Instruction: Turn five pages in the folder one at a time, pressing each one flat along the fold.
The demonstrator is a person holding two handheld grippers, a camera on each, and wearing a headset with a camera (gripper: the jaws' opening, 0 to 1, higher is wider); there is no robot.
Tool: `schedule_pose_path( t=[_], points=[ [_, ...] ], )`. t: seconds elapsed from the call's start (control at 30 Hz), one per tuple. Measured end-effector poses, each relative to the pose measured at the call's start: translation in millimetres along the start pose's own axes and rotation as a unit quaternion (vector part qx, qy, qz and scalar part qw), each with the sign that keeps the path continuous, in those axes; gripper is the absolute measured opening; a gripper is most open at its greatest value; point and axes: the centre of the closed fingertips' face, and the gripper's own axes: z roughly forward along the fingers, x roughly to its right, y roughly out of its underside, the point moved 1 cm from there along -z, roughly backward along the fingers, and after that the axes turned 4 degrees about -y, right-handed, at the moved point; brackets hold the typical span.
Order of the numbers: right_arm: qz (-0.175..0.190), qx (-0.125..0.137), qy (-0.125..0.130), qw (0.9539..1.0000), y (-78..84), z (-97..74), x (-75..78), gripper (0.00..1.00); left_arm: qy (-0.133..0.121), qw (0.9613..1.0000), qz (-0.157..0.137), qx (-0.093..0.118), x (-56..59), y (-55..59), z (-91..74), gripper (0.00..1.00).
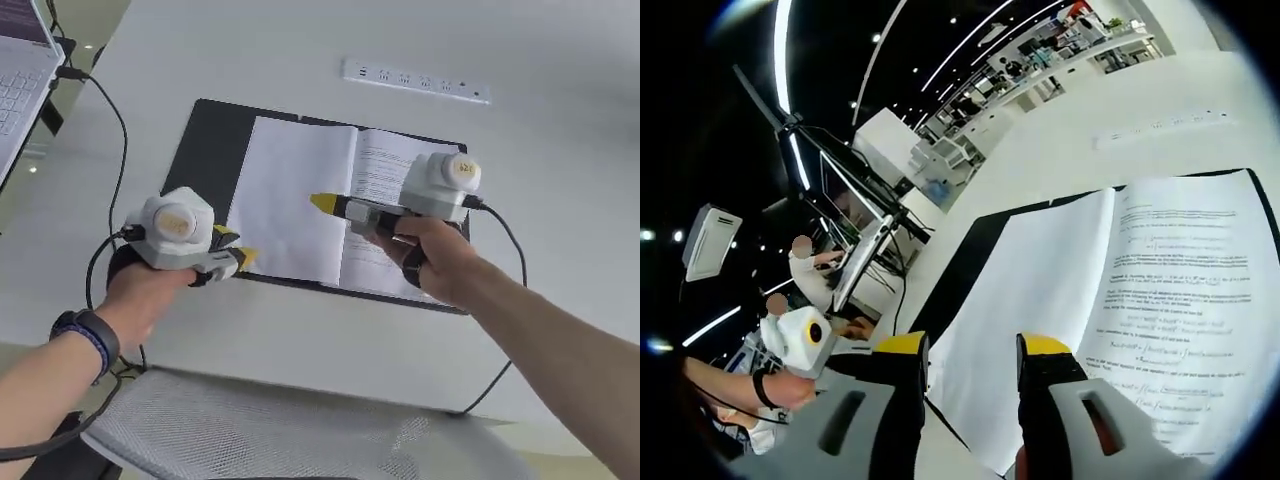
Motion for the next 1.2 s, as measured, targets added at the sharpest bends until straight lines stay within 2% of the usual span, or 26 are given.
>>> schedule_pose_path(
  t=[0.03, 0.17, 0.2, 0.23, 0.3, 0.57, 0.9, 1.0, 1.07, 1.2],
  points=[
    [0.005, 0.002, 0.002, 1.0, -0.1, -4.8, 6.2, 0.34, -0.002, 1.0, 0.002, -0.002, -0.3, 2.1, 1.4, 0.17],
    [0.008, 0.004, 0.008, 0.9999, 2.1, -10.6, 9.8, 0.33, -0.01, 0.9998, 0.006, -0.018, -1.8, 13.9, 6.2, 0.15],
    [0.008, 0.003, 0.009, 0.9999, 3.4, -11.2, 10.1, 0.33, -0.018, 0.9997, 0.013, -0.001, -4.2, 9.5, 5.5, 0.13],
    [0.008, 0.003, 0.011, 0.9999, 4.2, -11.9, 10.6, 0.33, -0.019, 0.9998, 0.006, -0.009, -4.3, 12.2, 4.0, 0.12],
    [0.009, 0.004, 0.012, 0.9999, 4.3, -12.6, 10.4, 0.32, -0.02, 0.9998, -0.002, -0.002, -5.4, 11.4, 3.1, 0.11],
    [-0.009, -0.012, 0.011, 0.9998, 2.5, -7.9, 11.9, 0.32, -0.021, 0.9998, 0.005, -0.002, -4.4, 10.5, 2.3, 0.12],
    [-0.048, -0.046, 0.014, 0.9977, -5.5, 0.6, 29.9, 0.25, -0.026, 0.9996, -0.007, 0.002, -5.7, 10.2, 1.6, 0.11],
    [-0.031, -0.048, 0.025, 0.9981, -7.3, 4.2, 38.4, 0.21, -0.027, 0.9996, -0.009, 0.002, -5.7, 10.2, 1.7, 0.11],
    [-0.018, -0.034, 0.025, 0.999, -11.1, 7.6, 42.8, 0.19, -0.031, 0.9995, -0.002, 0.001, -5.7, 10.5, 1.9, 0.11],
    [-0.008, -0.026, 0.029, 0.9992, -15.3, 14.6, 49.4, 0.16, -0.029, 0.9996, -0.004, -0.001, -6.8, 10.1, 2.5, 0.1]
  ],
)
